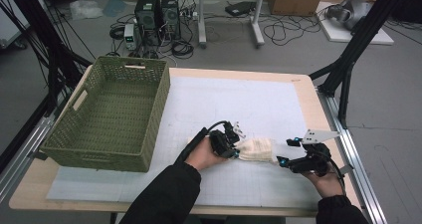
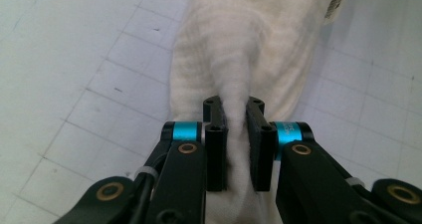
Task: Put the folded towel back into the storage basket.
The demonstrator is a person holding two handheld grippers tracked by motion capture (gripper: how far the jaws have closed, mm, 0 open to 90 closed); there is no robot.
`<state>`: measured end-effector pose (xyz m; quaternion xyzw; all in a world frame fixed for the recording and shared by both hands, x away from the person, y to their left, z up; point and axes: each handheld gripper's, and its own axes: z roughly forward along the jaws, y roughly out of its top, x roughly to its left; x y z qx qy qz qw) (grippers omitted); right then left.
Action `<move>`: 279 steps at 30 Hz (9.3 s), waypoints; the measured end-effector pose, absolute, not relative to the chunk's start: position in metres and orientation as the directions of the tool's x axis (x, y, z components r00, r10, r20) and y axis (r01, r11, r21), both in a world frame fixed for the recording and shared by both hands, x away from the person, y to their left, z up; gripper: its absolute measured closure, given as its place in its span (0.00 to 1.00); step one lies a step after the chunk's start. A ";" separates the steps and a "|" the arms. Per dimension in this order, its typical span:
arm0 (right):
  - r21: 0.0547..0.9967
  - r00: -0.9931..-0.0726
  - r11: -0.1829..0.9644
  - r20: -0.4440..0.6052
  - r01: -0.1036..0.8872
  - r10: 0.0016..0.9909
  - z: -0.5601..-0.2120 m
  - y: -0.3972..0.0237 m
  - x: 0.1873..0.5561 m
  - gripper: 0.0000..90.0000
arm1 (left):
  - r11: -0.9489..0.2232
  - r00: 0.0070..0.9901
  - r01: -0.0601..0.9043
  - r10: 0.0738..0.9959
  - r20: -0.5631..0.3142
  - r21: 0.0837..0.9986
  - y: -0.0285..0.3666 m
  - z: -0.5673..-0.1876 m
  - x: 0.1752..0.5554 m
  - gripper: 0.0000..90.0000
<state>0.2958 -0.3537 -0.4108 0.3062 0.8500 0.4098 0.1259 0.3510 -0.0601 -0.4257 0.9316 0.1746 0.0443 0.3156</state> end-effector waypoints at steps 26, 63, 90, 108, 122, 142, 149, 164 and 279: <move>0.790 -0.773 0.446 0.055 0.421 0.632 -0.411 -0.359 0.297 0.23 | -0.599 0.870 0.480 0.422 -0.256 0.642 -0.037 -0.419 0.365 0.92; 0.788 -0.764 0.441 0.057 0.430 0.643 -0.414 -0.358 0.294 0.13 | -0.370 0.774 0.619 0.436 -0.458 0.693 0.000 -0.390 0.372 0.92; 0.801 -0.775 0.440 0.047 0.406 0.630 -0.413 -0.358 0.294 0.13 | -0.223 0.747 0.643 0.393 -0.536 0.733 0.017 -0.370 0.370 0.92; 0.795 -0.776 0.446 0.048 0.410 0.629 -0.415 -0.356 0.297 0.13 | -0.171 0.654 0.713 0.513 -0.556 0.680 0.048 -0.333 0.369 0.92; 0.789 -0.779 0.457 0.043 0.411 0.625 -0.416 -0.355 0.299 0.13 | -0.176 0.656 0.712 0.511 -0.555 0.679 0.073 -0.306 0.366 0.92; 0.787 -0.784 0.467 0.034 0.404 0.620 -0.417 -0.354 0.300 0.13 | -0.091 0.607 0.730 0.540 -0.582 0.677 0.113 -0.295 0.371 0.92; 0.785 -0.785 0.468 0.036 0.405 0.619 -0.417 -0.354 0.300 0.13 | -0.074 0.590 0.734 0.560 -0.581 0.675 0.117 -0.302 0.375 0.92; 0.783 -0.789 0.472 0.039 0.406 0.614 -0.418 -0.352 0.300 0.13 | -0.036 0.553 0.752 0.578 -0.600 0.658 0.126 -0.313 0.381 0.92; 0.753 -0.797 0.501 0.052 0.427 0.602 -0.429 -0.341 0.313 0.13 | 0.261 0.310 0.760 0.660 -0.685 0.595 0.304 -0.318 0.380 0.92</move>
